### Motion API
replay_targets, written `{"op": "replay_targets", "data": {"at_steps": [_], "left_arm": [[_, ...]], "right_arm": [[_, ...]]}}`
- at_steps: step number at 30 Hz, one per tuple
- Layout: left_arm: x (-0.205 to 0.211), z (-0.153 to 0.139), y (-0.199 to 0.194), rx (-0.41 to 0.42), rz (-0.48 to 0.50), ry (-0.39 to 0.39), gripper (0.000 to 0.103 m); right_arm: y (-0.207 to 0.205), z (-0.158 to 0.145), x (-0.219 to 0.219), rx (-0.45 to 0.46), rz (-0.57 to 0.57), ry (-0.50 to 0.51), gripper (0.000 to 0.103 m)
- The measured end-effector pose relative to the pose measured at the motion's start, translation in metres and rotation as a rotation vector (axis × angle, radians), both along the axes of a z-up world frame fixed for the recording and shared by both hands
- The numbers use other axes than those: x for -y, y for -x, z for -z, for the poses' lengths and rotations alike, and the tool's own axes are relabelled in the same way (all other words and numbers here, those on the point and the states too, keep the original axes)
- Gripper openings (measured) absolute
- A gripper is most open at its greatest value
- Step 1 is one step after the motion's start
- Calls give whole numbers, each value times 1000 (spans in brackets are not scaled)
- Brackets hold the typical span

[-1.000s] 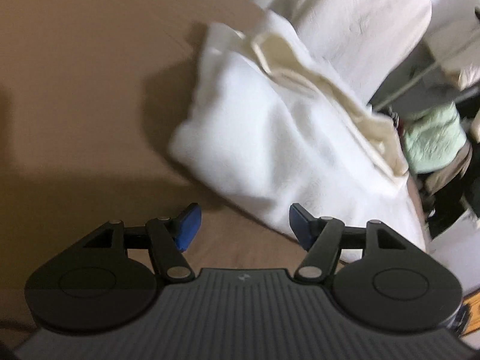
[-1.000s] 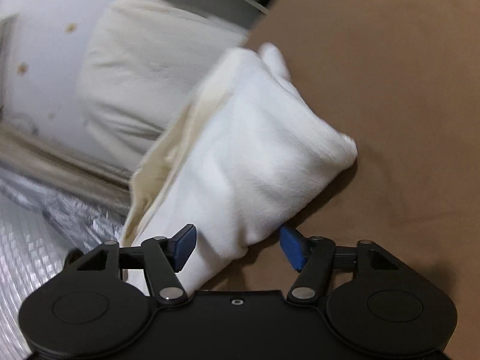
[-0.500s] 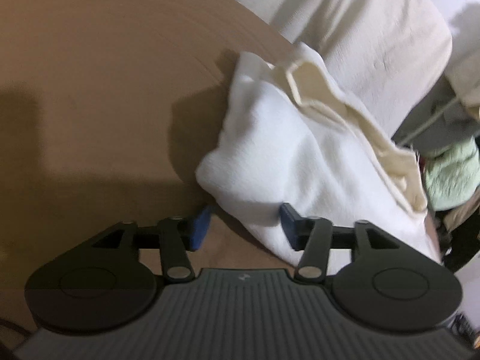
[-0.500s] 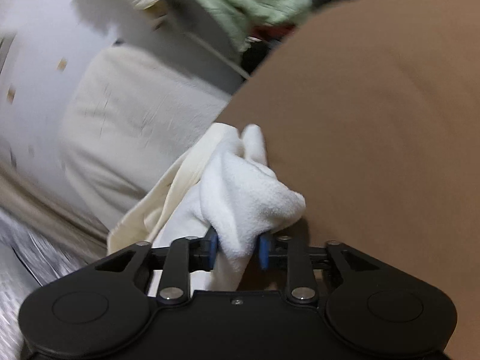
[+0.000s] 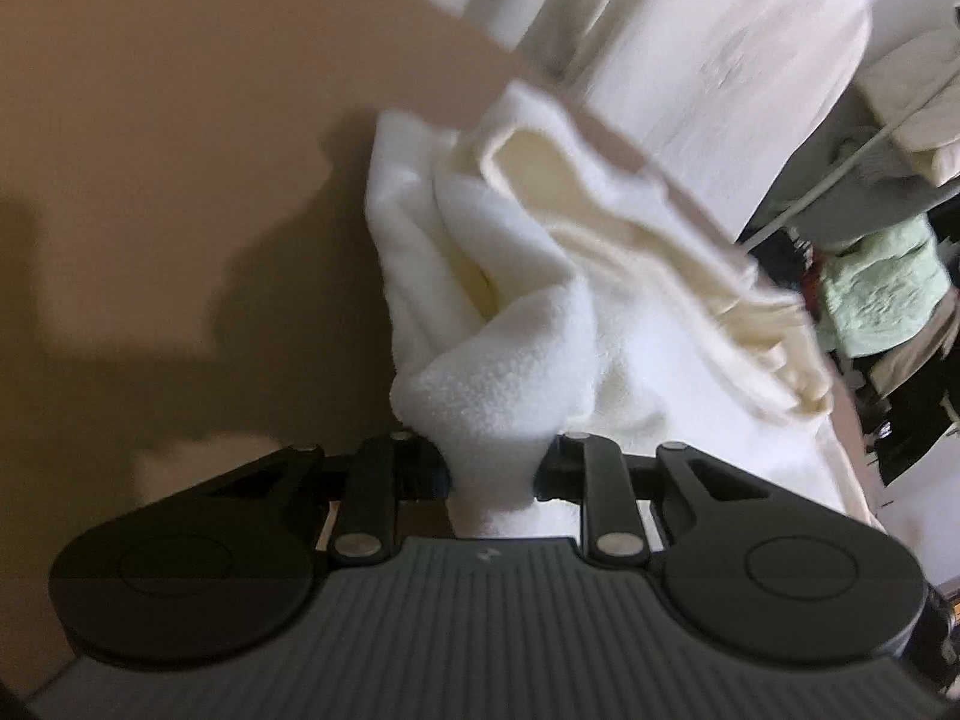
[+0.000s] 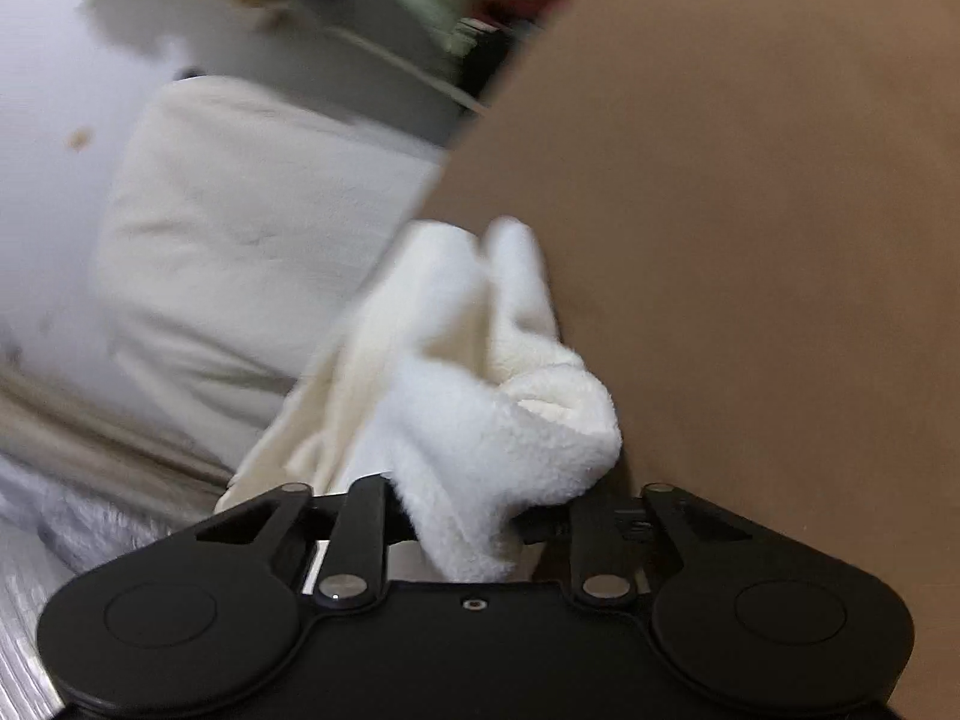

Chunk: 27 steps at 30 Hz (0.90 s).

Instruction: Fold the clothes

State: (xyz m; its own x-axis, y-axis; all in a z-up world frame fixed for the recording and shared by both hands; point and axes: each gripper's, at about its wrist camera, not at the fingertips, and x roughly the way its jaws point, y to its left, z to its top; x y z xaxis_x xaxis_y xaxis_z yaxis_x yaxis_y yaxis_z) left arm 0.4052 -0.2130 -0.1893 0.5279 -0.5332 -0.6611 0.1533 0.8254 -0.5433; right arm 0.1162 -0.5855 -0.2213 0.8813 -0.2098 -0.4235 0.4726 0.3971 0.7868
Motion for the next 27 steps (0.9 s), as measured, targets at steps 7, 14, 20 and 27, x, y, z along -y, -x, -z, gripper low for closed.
{"op": "replay_targets", "data": {"at_steps": [7, 14, 20, 27], "left_arm": [[-46, -21, 96, -18, 101, -42, 21], [-78, 10, 197, -93, 166, -141, 22], [-68, -21, 227, 57, 190, -266, 22], [-78, 18, 210, -95, 207, -299, 29]], "right_arm": [[86, -55, -61, 16, -108, 185, 20], [190, -21, -122, -201, -149, 181, 20], [189, -34, -140, -199, -135, 310, 20], [195, -12, -130, -238, -156, 251, 23]]}}
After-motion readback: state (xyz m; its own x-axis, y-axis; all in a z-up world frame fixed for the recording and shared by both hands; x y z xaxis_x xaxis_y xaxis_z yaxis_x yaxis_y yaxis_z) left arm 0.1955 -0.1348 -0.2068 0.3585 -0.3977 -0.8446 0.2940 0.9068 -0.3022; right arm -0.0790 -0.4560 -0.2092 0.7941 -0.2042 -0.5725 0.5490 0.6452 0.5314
